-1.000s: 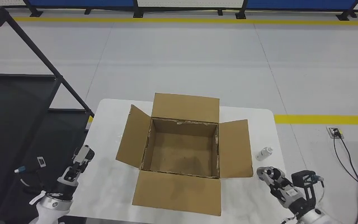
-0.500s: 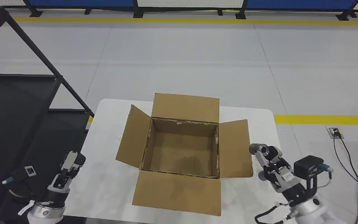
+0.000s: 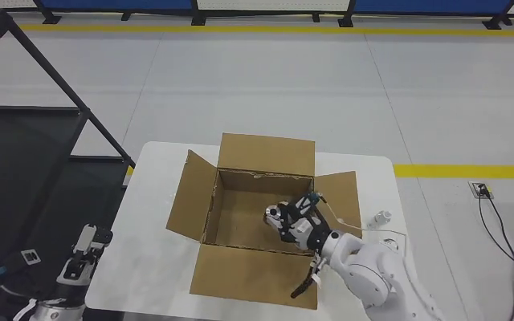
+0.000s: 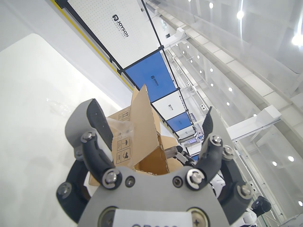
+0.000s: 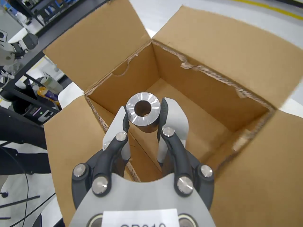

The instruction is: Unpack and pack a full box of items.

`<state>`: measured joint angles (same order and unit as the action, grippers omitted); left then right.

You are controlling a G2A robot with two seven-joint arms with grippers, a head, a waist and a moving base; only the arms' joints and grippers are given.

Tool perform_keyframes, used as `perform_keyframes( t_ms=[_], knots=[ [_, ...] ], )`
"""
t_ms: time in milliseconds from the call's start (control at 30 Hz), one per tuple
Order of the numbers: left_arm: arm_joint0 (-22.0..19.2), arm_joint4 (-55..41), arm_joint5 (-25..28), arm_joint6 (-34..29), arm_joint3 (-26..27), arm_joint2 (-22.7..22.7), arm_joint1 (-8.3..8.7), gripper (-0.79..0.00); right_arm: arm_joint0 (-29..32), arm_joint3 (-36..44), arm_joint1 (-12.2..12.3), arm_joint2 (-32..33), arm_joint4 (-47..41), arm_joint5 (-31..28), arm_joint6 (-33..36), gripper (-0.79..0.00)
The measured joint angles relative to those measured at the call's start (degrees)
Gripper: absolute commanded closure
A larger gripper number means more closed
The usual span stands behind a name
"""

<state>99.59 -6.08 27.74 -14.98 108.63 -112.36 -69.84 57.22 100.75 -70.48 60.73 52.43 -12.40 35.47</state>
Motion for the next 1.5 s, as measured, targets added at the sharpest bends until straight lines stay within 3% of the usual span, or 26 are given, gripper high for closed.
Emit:
perform_keyframes(
  t_ms=[300, 500, 633, 667, 733, 800, 867, 933, 1067, 1233, 1333, 1467, 1500],
  knots=[
    [1.7, -2.2, 1.4, -0.2, -0.8, -1.4, -0.13, -0.785, -18.9, -26.3, -7.2, -18.2, -1.1, 8.2, -3.0, 0.000],
    [1.6, -2.9, 1.3, -1.0, -1.3, -1.6, -0.15, -0.785, -25.8, -40.0, -11.9, -24.7, -2.3, 11.1, -6.0, 0.000],
    [1.2, -3.1, 1.0, -1.7, -1.5, -1.9, -0.09, -0.785, -27.7, -45.7, -13.7, -25.8, -3.3, 9.9, -7.5, 0.000],
    [1.0, -3.1, 0.9, -1.8, -1.6, -1.9, -0.07, -0.785, -27.9, -46.5, -13.9, -25.9, -3.5, 9.5, -7.7, -0.049],
    [0.6, -3.1, 0.4, -2.4, -1.7, -1.9, -0.02, -0.785, -28.2, -48.0, -14.3, -25.9, -3.5, 9.0, -7.5, -0.271],
    [0.2, -2.9, 0.2, -2.9, -1.7, -1.9, 0.03, -0.785, -28.2, -48.7, -14.5, -25.6, -3.4, 8.3, -7.4, -0.329],
    [-0.2, -2.8, 0.0, -3.3, -1.5, -1.8, 0.07, -0.785, -28.0, -48.9, -14.5, -25.2, -3.1, 7.9, -7.3, -0.339],
    [-0.5, -2.5, -0.2, -3.6, -1.4, -1.6, 0.10, -0.785, -27.5, -48.4, -14.3, -24.7, -2.5, 7.8, -7.0, -0.431],
    [-1.3, -2.1, -0.8, -3.8, -1.7, -1.2, 0.15, -0.785, -26.0, -46.0, -13.5, -22.9, -1.3, 7.6, -6.3, -0.508],
    [-1.8, -1.7, -1.2, -4.1, -1.6, -0.6, 0.16, -0.785, -22.6, -39.1, -11.6, -19.3, 2.1, 8.3, -6.0, -0.526],
    [-2.0, -1.3, -1.4, -4.3, -1.5, -0.3, 0.18, -0.785, -18.0, -30.6, -9.4, -14.5, 4.6, 8.0, -6.9, -0.520],
    [-2.5, -0.5, -2.0, -4.4, -1.2, 0.3, 0.21, -0.785, -7.8, -14.3, -5.4, -4.3, 8.9, 6.8, -4.7, -0.613],
    [-2.8, -0.3, -2.3, -4.5, -1.1, 0.6, 0.22, -0.785, -3.7, -8.7, -4.2, -0.5, 10.2, 6.4, -4.1, -0.671]
  ],
)
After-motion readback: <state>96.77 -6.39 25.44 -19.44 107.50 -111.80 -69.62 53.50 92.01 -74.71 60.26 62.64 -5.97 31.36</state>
